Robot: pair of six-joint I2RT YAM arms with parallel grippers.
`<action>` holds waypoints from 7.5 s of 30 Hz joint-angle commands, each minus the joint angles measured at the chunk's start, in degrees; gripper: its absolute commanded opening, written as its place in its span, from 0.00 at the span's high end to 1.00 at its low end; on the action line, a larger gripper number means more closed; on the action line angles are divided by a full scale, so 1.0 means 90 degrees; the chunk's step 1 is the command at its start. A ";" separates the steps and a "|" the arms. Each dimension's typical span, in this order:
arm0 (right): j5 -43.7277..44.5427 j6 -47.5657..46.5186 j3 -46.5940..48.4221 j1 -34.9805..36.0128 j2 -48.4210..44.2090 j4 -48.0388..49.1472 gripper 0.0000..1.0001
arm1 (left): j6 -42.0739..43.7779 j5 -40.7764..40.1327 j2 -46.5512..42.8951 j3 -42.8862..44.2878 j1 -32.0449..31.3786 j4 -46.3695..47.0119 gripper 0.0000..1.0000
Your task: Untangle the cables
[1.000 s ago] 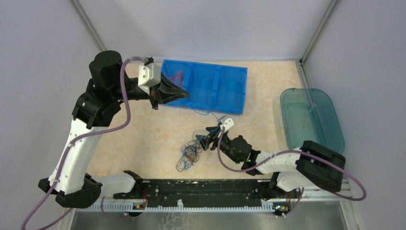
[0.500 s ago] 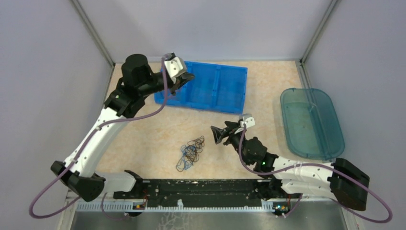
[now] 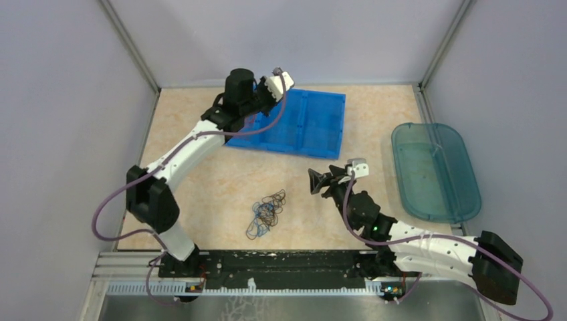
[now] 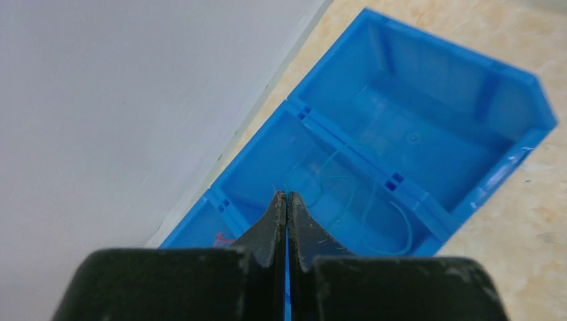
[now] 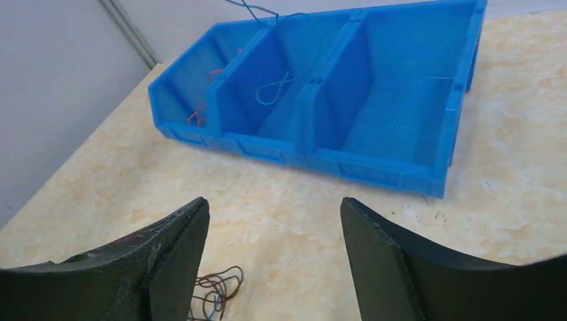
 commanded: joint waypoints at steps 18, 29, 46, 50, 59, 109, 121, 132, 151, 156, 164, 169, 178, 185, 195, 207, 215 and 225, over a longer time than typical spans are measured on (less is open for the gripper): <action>-0.0835 -0.0189 0.0449 -0.0309 -0.0145 -0.0327 0.26 | 0.0420 -0.0720 0.1357 0.1310 0.0095 -0.0677 0.00; -0.4313 -0.0714 0.1017 -0.0310 0.0676 -0.0734 0.27 | 0.0955 0.1957 -0.1081 -0.0377 0.0532 -0.3164 0.00; -0.7285 -0.4200 0.4293 -0.0300 0.5062 -0.4139 0.21 | 0.1070 0.3082 -0.3261 -0.2202 0.1811 -0.3876 0.00; -0.7148 -0.4178 0.4521 -0.0309 0.5673 -0.4194 0.25 | 0.1122 0.3123 -0.3423 -0.2259 0.1916 -0.3968 0.00; -0.5941 -0.1294 0.3649 -0.0845 0.5191 -0.1665 0.82 | 0.1315 0.3095 -0.3495 -0.2435 0.2092 -0.4078 0.01; -0.6256 -0.2251 0.3343 -0.0613 0.4103 -0.1460 0.38 | 0.0567 0.3056 -0.2847 -0.4070 0.1920 -0.3186 0.34; -0.6518 -0.6351 0.5139 -0.0358 0.5595 -0.4609 0.40 | 0.0767 0.3276 -0.2924 -0.4178 0.2997 -0.3340 0.34; -0.5280 -0.7117 0.5310 0.0090 0.6199 -0.4391 0.62 | 0.0791 0.3456 -0.2930 -0.4046 0.3211 -0.3543 0.34; -0.5630 -0.5529 0.4326 0.0119 0.5483 -0.2499 1.00 | 0.1464 0.4368 -0.3248 -0.4536 0.3179 -0.3962 0.35; -0.5659 -0.5056 0.3896 0.0119 0.5140 -0.2187 1.00 | 0.1582 0.4409 -0.2987 -0.4552 0.3083 -0.3782 0.36; -0.5406 -0.4315 0.3032 0.0120 0.4715 -0.0629 1.00 | 0.1156 0.4366 -0.2209 -0.4335 0.2105 -0.3353 0.40; -0.5341 -0.4070 0.2739 0.0124 0.4709 -0.0114 1.00 | 0.0758 0.4449 -0.1459 -0.3948 0.1759 -0.3207 0.41; -0.5384 -0.3982 0.2607 0.0122 0.4745 0.0122 1.00 | 0.0554 0.4436 -0.0756 -0.3645 0.1679 -0.2948 0.46; -0.5434 -0.3935 0.2583 0.0125 0.4760 0.0244 1.00 | 0.0341 0.4353 -0.0544 -0.3642 0.1594 -0.2518 0.54; -0.5476 -0.3839 0.2565 0.0119 0.4696 0.0167 1.00 | 0.0606 0.4001 -0.0651 -0.3366 0.1564 -0.2646 0.99; -0.4949 -0.3261 0.2299 0.0122 0.4224 -0.0100 0.95 | 0.1144 0.3543 -0.2175 -0.2695 0.1497 -0.3925 1.00; -0.4586 -0.2316 0.1776 -0.0083 0.2649 -0.0347 0.38 | 0.0690 0.3904 -0.3210 -0.1999 0.1368 -0.4351 1.00; -0.5845 -0.1091 0.3044 -0.0528 0.2522 0.0160 0.17 | -0.0246 0.4371 -0.3664 -0.1228 0.1170 -0.4213 1.00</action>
